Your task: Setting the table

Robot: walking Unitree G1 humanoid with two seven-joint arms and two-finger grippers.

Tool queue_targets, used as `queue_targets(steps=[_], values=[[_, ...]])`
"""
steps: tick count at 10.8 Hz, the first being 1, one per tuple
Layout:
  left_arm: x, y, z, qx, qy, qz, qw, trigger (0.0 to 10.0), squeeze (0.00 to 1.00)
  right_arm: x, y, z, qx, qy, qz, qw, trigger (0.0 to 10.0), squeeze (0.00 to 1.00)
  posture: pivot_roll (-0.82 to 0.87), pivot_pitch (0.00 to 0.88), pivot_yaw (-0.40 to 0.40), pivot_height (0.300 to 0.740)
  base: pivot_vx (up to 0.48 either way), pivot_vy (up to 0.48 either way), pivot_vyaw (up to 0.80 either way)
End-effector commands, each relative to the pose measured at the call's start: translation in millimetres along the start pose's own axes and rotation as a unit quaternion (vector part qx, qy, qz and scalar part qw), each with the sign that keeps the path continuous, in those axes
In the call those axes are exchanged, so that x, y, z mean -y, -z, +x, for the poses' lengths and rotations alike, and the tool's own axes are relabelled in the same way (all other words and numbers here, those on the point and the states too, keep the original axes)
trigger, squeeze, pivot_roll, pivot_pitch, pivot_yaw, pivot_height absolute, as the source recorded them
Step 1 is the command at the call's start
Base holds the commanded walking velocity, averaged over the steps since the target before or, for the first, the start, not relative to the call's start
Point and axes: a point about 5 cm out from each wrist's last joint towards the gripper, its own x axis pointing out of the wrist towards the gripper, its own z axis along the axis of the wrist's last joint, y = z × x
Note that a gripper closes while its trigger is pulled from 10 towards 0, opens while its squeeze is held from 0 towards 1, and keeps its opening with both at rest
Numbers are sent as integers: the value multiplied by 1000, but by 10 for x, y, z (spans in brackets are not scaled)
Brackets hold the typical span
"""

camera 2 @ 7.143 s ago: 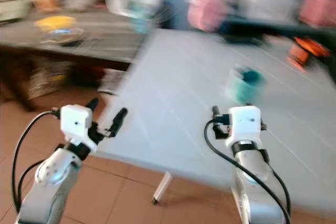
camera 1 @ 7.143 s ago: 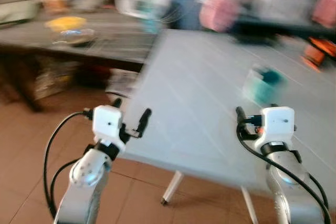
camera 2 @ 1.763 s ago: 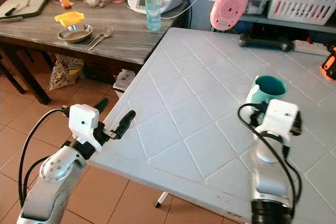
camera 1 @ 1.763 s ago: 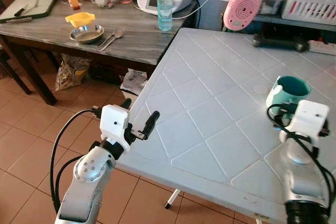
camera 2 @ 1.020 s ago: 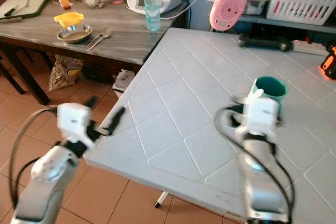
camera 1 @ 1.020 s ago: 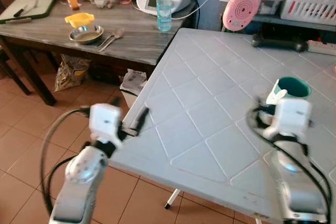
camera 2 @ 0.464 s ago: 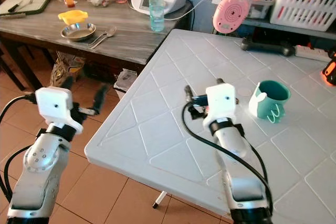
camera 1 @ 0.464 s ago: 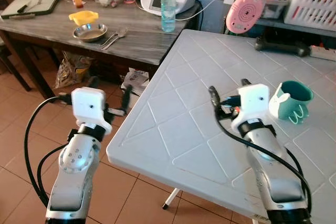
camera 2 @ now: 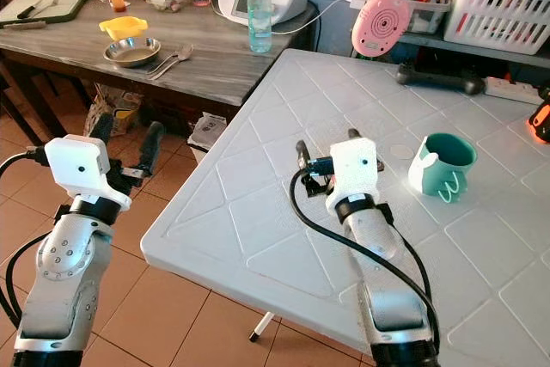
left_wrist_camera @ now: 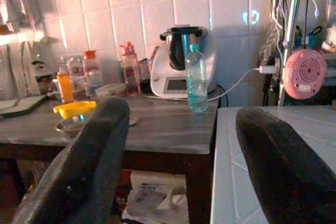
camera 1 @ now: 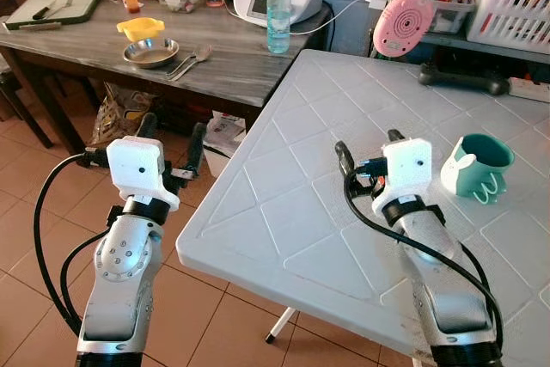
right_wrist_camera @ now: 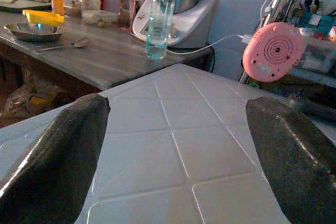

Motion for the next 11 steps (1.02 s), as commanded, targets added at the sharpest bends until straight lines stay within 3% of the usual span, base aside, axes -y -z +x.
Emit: queue_targets(steps=[1,2,3,4,5,6,7,11], values=[[-38,-3,19,2,-7,14,1000,0,0,1,13,-3,-5,4,-2,1000,10000,204,92,6,6,740,0,0,0],[-44,5,19,-1,-10,16,1000,0,0,2,13,-1,-5,4,-3,1000,10000,0,92,7,7,740,0,0,0],[-64,48,3,-13,-18,29,999,8902,337,12,14,-4,-5,10,5,1000,10000,1000,91,12,9,740,0,0,0],[-79,27,-13,-2,-19,34,999,0,718,17,16,-12,-5,12,8,1000,10000,1000,91,13,9,740,0,0,0],[-84,27,-24,-1,-21,33,999,0,718,20,23,-22,-6,13,9,1000,10000,1000,91,14,9,740,0,0,0],[-77,38,-21,-6,-16,37,999,0,1000,17,27,-27,-7,14,10,1000,10000,1000,90,16,10,740,0,0,0],[-72,58,-9,-11,-19,22,1000,10000,1000,17,30,-31,-8,15,9,1000,10000,1000,89,17,11,740,0,0,0],[-75,83,0,-20,-24,30,999,10000,1000,36,42,-33,-11,25,8,1000,10000,1000,85,15,15,740,0,0,0]])
